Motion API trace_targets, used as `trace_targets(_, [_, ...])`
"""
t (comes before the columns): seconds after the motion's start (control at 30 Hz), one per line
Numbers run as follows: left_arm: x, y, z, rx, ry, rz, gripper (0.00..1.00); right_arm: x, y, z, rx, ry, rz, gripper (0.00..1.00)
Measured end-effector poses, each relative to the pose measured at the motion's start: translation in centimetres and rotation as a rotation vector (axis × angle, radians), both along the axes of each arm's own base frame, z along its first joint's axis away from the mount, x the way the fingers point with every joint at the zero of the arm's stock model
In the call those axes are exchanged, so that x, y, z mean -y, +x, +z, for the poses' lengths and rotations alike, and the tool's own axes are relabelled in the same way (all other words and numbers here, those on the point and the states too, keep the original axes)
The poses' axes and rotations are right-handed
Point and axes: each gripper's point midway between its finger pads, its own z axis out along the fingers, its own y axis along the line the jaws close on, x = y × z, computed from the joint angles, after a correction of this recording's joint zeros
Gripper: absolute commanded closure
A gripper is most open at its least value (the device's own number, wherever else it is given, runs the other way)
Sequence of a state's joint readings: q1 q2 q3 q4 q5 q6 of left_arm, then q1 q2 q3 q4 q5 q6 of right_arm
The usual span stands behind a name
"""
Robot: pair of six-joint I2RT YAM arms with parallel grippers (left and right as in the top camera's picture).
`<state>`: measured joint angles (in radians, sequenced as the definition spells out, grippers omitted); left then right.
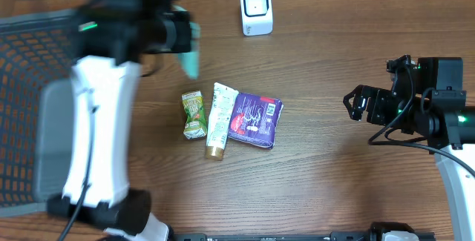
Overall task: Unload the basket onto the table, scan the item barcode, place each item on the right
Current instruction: 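Lift the mint-green tissue pack out and set it right of the purple pack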
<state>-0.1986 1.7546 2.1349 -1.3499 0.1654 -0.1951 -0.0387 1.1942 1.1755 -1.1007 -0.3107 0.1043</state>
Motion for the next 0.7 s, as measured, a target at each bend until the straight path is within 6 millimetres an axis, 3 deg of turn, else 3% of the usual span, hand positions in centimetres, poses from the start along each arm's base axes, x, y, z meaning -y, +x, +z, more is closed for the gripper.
trace_targets(0.1, [6.9,1.2,-6.9,-0.128,-0.037,-0.034,0.96,0.0,0.0,0.0,0.0,-0.001,0.0,0.0])
trace_targets(0.2, [13.1,0.2,-12.9,-0.272,-0.056,-0.028,0.96,0.0,0.0,0.0,-0.001,0.0,0.0,0.0])
trace_targets(0.4, [20.5,-2.0,-18.9,-0.415,-0.092,-0.026,0.96,0.0,0.0,0.0,0.0,0.0,0.0,0.0])
trace_targets(0.57, [24.1,-4.8,-20.8,-0.484,-0.106,-0.025,0.96,0.0,0.0,0.0,0.0,0.0,0.0,0.0])
trace_targets(0.63, [24.6,-5.1,-20.8,-0.495,-0.117,-0.002,0.76,0.0,0.0,0.0,0.0,0.0,0.0,0.0])
trace_targets(0.7, [24.6,-5.1,-20.8,-0.498,-0.12,0.02,0.08,0.0,0.0,0.0,0.0,0.0,0.0,0.0])
